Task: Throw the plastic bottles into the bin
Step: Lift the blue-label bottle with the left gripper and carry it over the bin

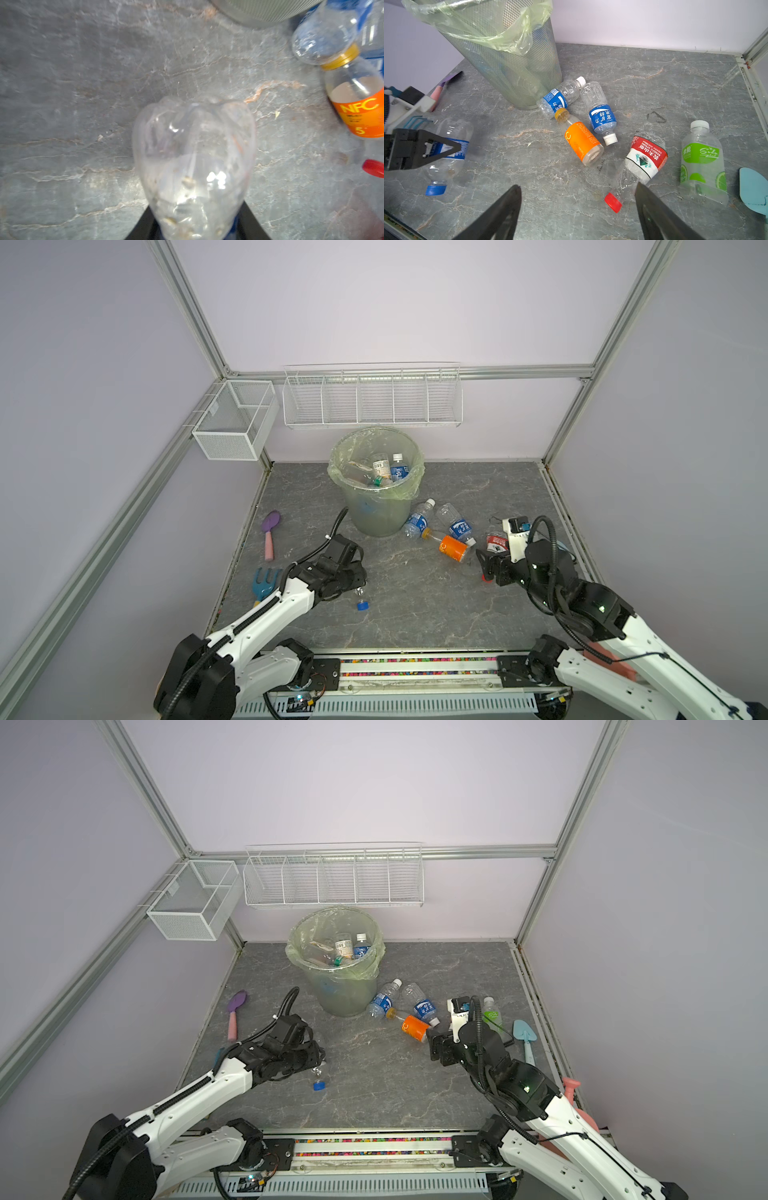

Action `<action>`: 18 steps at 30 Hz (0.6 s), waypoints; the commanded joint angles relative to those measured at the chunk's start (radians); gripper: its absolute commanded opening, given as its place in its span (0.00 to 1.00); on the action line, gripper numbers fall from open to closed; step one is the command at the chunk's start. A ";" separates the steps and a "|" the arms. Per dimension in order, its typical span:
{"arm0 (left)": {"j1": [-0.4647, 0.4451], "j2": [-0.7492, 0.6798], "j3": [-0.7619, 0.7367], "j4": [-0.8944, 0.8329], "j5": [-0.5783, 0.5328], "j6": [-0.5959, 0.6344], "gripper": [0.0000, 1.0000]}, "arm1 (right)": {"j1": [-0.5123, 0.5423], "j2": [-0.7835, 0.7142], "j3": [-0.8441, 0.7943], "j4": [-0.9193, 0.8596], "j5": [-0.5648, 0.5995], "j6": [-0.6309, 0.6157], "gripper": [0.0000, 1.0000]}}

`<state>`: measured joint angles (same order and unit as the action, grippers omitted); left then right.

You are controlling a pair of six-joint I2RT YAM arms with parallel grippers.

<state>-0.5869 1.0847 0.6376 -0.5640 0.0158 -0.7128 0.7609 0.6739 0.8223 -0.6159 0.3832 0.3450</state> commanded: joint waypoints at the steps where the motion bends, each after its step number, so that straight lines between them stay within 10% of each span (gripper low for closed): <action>1: 0.004 -0.069 0.056 -0.068 -0.039 0.010 0.34 | -0.004 -0.012 -0.016 -0.008 0.025 0.022 0.88; 18: -0.001 -0.270 0.307 -0.211 -0.097 0.048 0.28 | -0.006 -0.047 -0.056 -0.026 0.019 0.074 0.88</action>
<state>-0.5873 0.8272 0.8822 -0.7197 -0.0528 -0.6907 0.7597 0.6456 0.7834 -0.6250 0.3927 0.3958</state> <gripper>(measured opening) 0.384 0.882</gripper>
